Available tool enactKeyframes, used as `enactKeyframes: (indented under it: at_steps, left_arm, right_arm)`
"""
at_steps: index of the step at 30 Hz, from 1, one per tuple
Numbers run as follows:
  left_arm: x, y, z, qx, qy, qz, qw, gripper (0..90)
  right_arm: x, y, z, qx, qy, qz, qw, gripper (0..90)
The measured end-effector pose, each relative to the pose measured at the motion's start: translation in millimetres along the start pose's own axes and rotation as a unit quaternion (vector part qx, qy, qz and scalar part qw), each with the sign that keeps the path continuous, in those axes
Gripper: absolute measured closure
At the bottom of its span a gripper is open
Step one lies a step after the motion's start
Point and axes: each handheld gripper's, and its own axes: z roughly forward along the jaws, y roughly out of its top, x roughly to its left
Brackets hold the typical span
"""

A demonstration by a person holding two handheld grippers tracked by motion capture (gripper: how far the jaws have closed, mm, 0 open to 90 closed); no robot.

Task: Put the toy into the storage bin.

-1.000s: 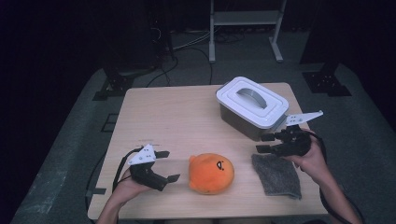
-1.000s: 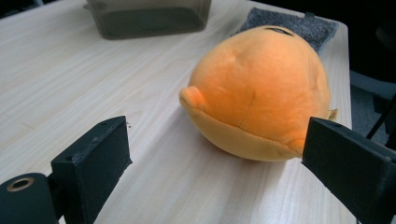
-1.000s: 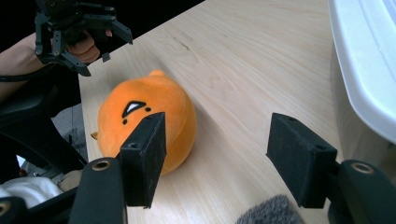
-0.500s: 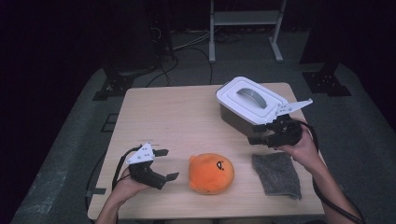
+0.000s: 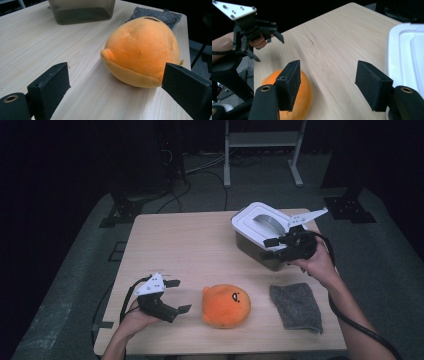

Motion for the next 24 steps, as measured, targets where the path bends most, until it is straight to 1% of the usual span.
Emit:
enactKeyframes:
  at_steps: [4, 9, 12, 15, 21, 24]
  left_arm:
    - [-0.5, -1.8, 1.4, 0.003, 0.001, 0.001, 1.0, 6.9]
    - [-1.3, -2.0, 2.7, 0.005, -0.002, 0.002, 1.0, 6.9]
    - [-0.1, -2.7, 2.1, 0.005, -0.001, 0.003, 1.0, 6.9]
    - [1.4, -3.5, 1.0, 0.004, 0.0, -0.001, 1.0, 6.9]
    - [1.3, -3.3, 1.5, 0.006, -0.004, 0.001, 1.0, 6.9]
    - [1.6, -4.0, 2.4, 0.012, -0.006, 0.004, 0.9999, 6.9]
  right_arm:
    - [-3.3, 12.2, 1.4, 0.003, -0.002, -0.006, 1.0, 35.6]
    - [-10.3, 22.8, 5.0, 0.005, 0.0, -0.006, 1.0, 35.6]
    - [-12.8, 25.5, 6.7, 0.007, -0.001, -0.008, 0.9999, 35.6]
    - [-15.1, 27.1, 6.7, 0.007, -0.001, -0.009, 0.9999, 35.4]
    - [-20.2, 29.6, 4.2, 0.006, -0.006, -0.007, 0.9999, 35.3]
    - [-22.0, 29.7, 4.3, 0.009, -0.011, -0.006, 0.9999, 35.0]
